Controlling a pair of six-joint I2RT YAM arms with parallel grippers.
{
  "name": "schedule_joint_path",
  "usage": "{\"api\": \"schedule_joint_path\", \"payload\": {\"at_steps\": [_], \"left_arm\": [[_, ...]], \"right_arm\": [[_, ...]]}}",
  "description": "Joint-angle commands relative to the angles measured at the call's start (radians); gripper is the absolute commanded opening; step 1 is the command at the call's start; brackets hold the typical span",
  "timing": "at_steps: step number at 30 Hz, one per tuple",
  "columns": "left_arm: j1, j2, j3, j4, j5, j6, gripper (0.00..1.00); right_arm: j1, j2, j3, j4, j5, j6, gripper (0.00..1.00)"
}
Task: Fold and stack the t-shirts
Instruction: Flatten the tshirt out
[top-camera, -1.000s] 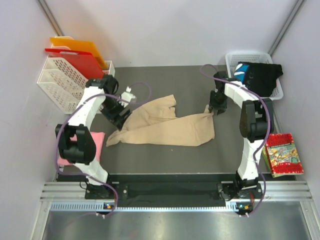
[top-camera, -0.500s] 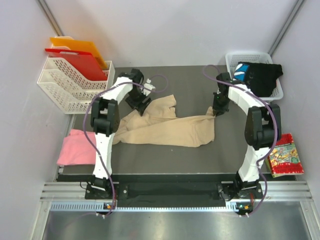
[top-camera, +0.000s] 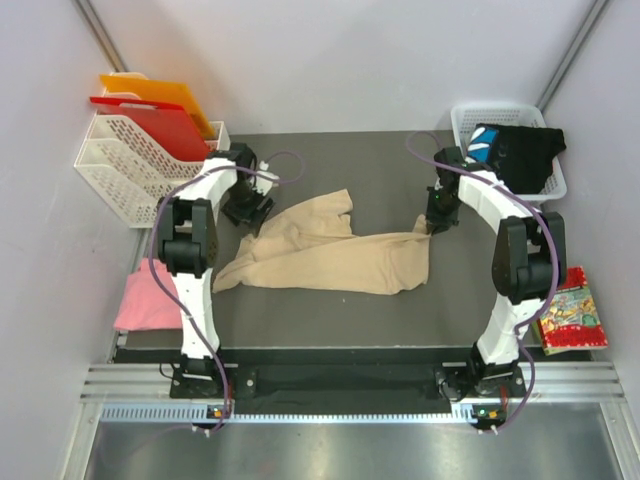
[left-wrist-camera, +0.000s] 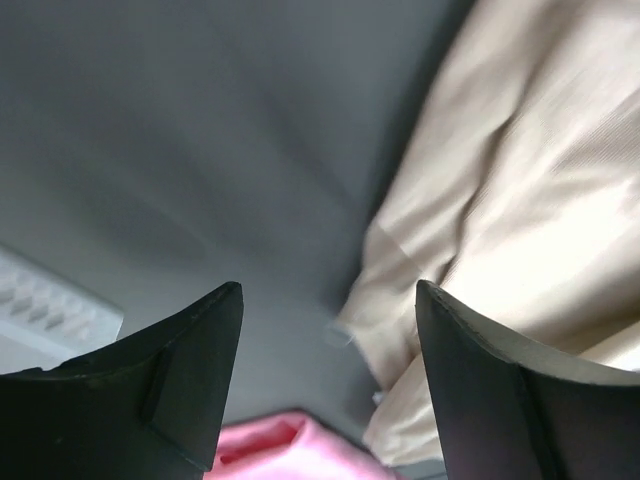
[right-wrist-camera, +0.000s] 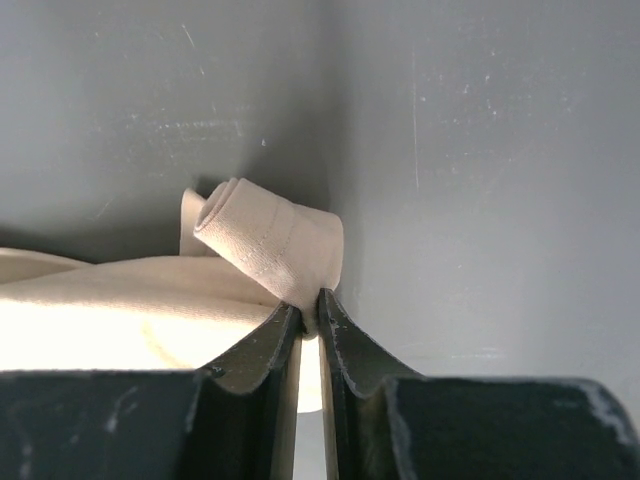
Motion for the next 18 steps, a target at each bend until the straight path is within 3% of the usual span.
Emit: {"api": "schedule_joint_path", "payload": {"at_steps": [1,5,16,18], "left_arm": [[0.028,-0.116,-0.079,0.021,-0.001,-0.01,0.72],[0.027,-0.123,-0.122,0.024,0.048,-0.034,0.64],[0.019,-0.083,-0.101,0.018,0.109,-0.076,0.64],[0.019,-0.074,-0.102,0.022,0.109,-0.074,0.6]], "right_arm": [[0.003,-0.015,0.034,0.005,-0.007,0.0,0.11],[0.003,-0.005,0.055,-0.004,-0.013,0.0,0.11],[0.008,-0.013,0.049,-0.001,-0.021,-0.005,0.1],[0.009,-0.018,0.045,0.002,-0.023,-0.005,0.1]]}}
